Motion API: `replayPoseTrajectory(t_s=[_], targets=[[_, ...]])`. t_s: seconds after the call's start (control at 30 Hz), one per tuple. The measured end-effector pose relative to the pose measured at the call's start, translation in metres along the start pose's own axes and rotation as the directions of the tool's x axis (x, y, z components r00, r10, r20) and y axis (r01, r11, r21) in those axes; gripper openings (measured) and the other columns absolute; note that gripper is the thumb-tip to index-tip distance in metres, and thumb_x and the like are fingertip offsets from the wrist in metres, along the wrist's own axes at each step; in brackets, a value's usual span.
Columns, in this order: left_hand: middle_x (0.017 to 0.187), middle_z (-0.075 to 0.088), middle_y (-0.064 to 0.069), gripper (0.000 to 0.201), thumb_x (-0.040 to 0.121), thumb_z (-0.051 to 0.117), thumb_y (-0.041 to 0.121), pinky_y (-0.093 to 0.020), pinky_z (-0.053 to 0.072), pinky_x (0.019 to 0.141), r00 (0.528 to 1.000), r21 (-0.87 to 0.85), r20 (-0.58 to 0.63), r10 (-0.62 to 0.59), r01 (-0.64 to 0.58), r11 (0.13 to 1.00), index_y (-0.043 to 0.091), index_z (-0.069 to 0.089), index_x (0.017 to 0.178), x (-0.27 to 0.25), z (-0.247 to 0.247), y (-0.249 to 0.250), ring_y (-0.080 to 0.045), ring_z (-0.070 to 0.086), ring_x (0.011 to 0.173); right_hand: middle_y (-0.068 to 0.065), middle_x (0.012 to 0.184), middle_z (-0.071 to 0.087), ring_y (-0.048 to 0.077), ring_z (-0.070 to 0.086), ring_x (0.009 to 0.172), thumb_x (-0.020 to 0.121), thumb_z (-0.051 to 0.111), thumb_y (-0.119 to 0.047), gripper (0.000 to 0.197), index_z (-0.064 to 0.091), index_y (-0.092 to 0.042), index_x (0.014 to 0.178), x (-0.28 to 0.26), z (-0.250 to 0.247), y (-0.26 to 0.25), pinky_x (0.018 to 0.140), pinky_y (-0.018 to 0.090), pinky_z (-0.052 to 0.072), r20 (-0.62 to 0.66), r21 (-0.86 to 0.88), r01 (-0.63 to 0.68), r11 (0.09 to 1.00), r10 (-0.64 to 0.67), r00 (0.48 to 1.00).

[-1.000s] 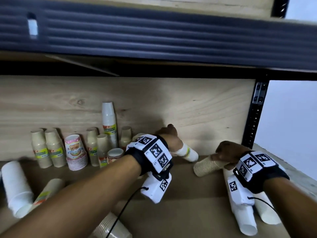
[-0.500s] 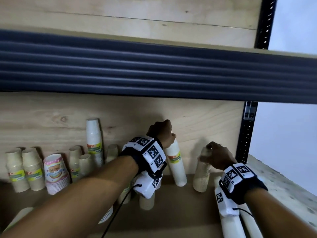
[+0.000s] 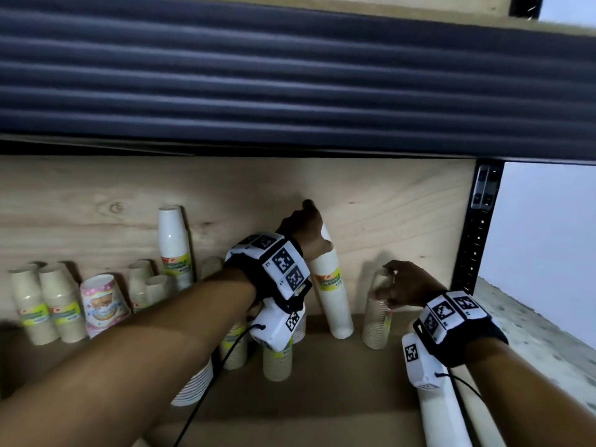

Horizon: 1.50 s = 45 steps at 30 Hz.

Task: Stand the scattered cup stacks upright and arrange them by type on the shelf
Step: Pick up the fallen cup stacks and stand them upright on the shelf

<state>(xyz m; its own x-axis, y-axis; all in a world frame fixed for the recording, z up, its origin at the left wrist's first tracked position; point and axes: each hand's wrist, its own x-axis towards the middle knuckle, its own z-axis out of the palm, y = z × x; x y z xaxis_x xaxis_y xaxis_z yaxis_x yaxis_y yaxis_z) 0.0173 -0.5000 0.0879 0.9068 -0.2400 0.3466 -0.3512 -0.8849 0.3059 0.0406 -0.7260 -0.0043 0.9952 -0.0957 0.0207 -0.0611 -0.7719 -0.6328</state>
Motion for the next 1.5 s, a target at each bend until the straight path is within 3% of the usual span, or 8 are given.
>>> replayPoseTrajectory(t_s=[0.13, 0.3, 0.53, 0.87, 1.03, 1.17, 1.23, 1.5], targets=[[0.134, 0.053, -0.003, 0.059, 0.081, 0.07, 0.031, -0.034, 0.043, 0.094, 0.999, -0.053, -0.031, 0.041, -0.043, 0.998, 0.01, 0.038, 0.126, 0.008, 0.0, 0.001, -0.027, 0.051, 0.121, 0.006, 0.082, 0.073, 0.017, 0.072, 0.067, 0.066, 0.086, -0.019, 0.046, 0.059, -0.017, 0.103, 0.01, -0.002, 0.005, 0.066, 0.028, 0.059, -0.012, 0.05, -0.006, 0.999, 0.006, 1.0], [0.13, 0.053, 0.0, 0.052, 0.078, 0.073, 0.03, -0.035, 0.044, 0.099, 0.995, -0.111, -0.055, 0.082, -0.087, 0.99, 0.019, 0.047, 0.122, 0.016, 0.008, -0.001, -0.02, 0.051, 0.119, 0.001, 0.085, 0.073, 0.018, 0.073, 0.074, 0.065, 0.086, -0.026, 0.046, 0.06, -0.021, 0.103, 0.017, 0.004, 0.009, 0.078, 0.036, 0.06, -0.094, 0.051, 0.009, 0.999, -0.004, 0.996], [0.139, 0.048, 0.011, 0.078, 0.071, 0.08, 0.026, -0.032, 0.049, 0.083, 0.989, -0.108, 0.056, 0.136, -0.129, 0.986, 0.024, 0.031, 0.132, 0.01, 0.015, 0.002, -0.022, 0.058, 0.109, -0.007, 0.069, 0.067, 0.003, 0.067, 0.048, 0.076, 0.08, -0.027, 0.029, 0.052, -0.03, 0.082, 0.009, 0.002, 0.008, 0.053, 0.015, 0.049, -0.053, 0.059, 0.042, 0.997, -0.039, 0.998], [0.142, 0.047, 0.011, 0.078, 0.073, 0.08, 0.025, -0.031, 0.047, 0.091, 0.986, -0.185, -0.033, 0.161, -0.164, 0.969, 0.023, 0.032, 0.135, 0.014, 0.026, 0.004, -0.02, 0.056, 0.115, 0.004, 0.089, 0.07, 0.017, 0.072, 0.071, 0.068, 0.08, -0.038, 0.051, 0.054, -0.016, 0.106, 0.014, 0.012, 0.012, 0.073, 0.034, 0.06, -0.077, 0.04, -0.007, 0.999, 0.01, 0.997], [0.141, 0.049, 0.012, 0.077, 0.071, 0.081, 0.023, -0.033, 0.047, 0.092, 0.982, -0.212, -0.051, 0.183, -0.19, 0.959, 0.025, 0.034, 0.133, 0.016, 0.03, -0.001, -0.019, 0.055, 0.117, 0.0, 0.074, 0.064, 0.004, 0.064, 0.049, 0.072, 0.079, -0.027, 0.047, 0.047, -0.019, 0.105, 0.013, 0.008, 0.011, 0.047, 0.014, 0.045, 0.012, 0.026, 0.024, 0.999, -0.025, 1.0], [0.142, 0.047, 0.011, 0.078, 0.072, 0.08, 0.021, -0.027, 0.045, 0.088, 0.981, -0.232, -0.073, 0.181, -0.193, 0.953, 0.026, 0.033, 0.134, 0.019, 0.035, -0.005, -0.019, 0.054, 0.117, -0.003, 0.079, 0.063, 0.006, 0.07, 0.067, 0.075, 0.079, -0.023, 0.042, 0.055, -0.014, 0.108, 0.018, 0.009, 0.015, 0.057, 0.014, 0.054, -0.005, 0.049, 0.051, 0.998, -0.051, 0.999], [0.142, 0.048, 0.008, 0.078, 0.074, 0.079, 0.024, -0.028, 0.046, 0.087, 0.983, -0.216, -0.053, 0.178, -0.185, 0.959, 0.028, 0.032, 0.136, 0.022, 0.036, -0.006, -0.02, 0.055, 0.115, -0.002, 0.076, 0.066, 0.0, 0.066, 0.054, 0.075, 0.079, -0.027, 0.04, 0.051, -0.021, 0.103, 0.016, 0.01, 0.016, 0.047, 0.008, 0.046, -0.01, 0.033, 0.064, 0.997, -0.064, 0.998], [0.129, 0.057, -0.007, 0.084, 0.078, 0.072, 0.026, -0.034, 0.049, 0.09, 0.985, -0.146, 0.008, 0.172, -0.169, 0.975, 0.034, 0.023, 0.146, 0.027, 0.042, -0.008, -0.026, 0.059, 0.107, 0.002, 0.089, 0.072, 0.018, 0.071, 0.079, 0.063, 0.08, -0.049, 0.059, 0.057, -0.022, 0.11, 0.024, 0.016, 0.019, 0.078, 0.037, 0.06, -0.088, 0.026, 0.029, 0.999, -0.026, 0.996]])
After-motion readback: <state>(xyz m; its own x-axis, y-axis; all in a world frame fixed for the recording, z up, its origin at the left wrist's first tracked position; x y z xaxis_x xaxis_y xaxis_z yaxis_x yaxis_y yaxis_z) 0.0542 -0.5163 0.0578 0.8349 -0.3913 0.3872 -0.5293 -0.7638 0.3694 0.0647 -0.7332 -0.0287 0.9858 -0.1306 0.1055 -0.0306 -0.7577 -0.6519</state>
